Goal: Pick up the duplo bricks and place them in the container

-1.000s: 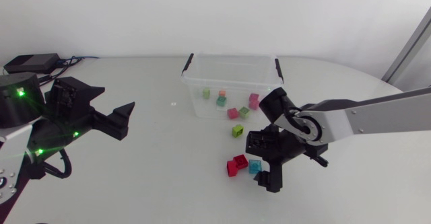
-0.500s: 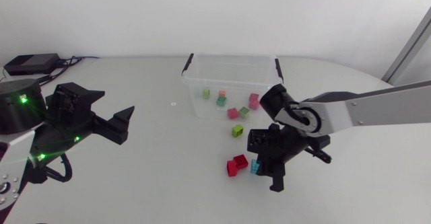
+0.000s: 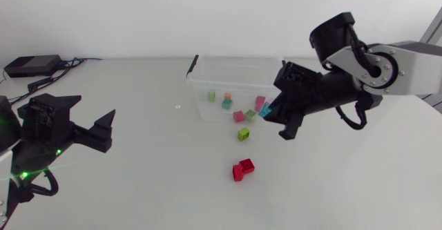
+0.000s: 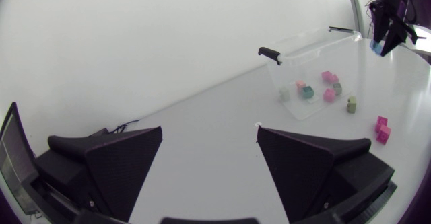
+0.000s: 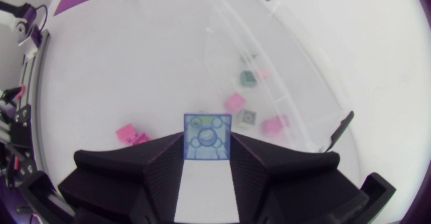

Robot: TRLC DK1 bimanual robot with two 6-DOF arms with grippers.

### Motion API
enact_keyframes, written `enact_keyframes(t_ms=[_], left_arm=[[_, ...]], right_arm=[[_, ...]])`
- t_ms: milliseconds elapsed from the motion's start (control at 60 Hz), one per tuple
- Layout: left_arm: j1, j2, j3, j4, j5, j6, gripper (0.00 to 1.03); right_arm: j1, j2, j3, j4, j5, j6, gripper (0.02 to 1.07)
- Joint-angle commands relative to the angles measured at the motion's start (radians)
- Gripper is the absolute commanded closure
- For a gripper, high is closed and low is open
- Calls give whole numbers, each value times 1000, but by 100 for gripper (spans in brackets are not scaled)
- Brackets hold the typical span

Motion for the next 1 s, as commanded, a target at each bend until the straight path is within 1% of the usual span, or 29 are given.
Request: enact_keyframes(t_ms=[0,33,133,300,383,400,483,517,567,600,667,683,700,767,783,900,983], left_arm=[[22,-44,-45,11,-1,40,5],[29,-74,-59,7,-3,44,5],[37,-129,-84,4,-3,50,5],[55,-174,-104,-26,-10,49,5],[62,-177,-107,-26,-43,46,5],[62,-177,-105,-26,-61,44,5],[65,-180,-105,-28,-86,43,5],[71,-186,-107,-32,-86,41,5],[78,-202,-114,-31,-86,40,5],[80,-217,-125,-22,-86,36,5],[80,-257,-147,-6,-86,29,5],[80,-258,-148,-5,-86,29,5],[80,-280,-159,-2,-86,29,5],[80,-321,-183,6,-86,29,6],[78,-343,-191,6,-86,29,6],[77,-376,-202,6,-86,18,6],[75,-419,-223,6,-86,1,6]], right_arm=[[-10,2,41,39,-5,69,82],[-19,16,62,82,-3,107,82],[-38,42,105,158,3,166,82],[-42,131,168,260,71,242,82],[-42,189,192,308,112,261,81],[-42,203,200,319,120,265,81],[-42,268,237,326,135,278,79],[-42,285,240,349,156,285,74],[-39,311,242,398,189,285,60],[-36,329,252,403,209,285,49],[-35,344,272,403,224,298,20],[-35,344,274,403,224,299,19],[-35,341,277,401,230,316,13],[-35,318,275,401,262,350,10],[-35,298,269,401,273,364,8],[-29,214,215,398,310,374,7],[-21,134,162,360,322,396,7]])
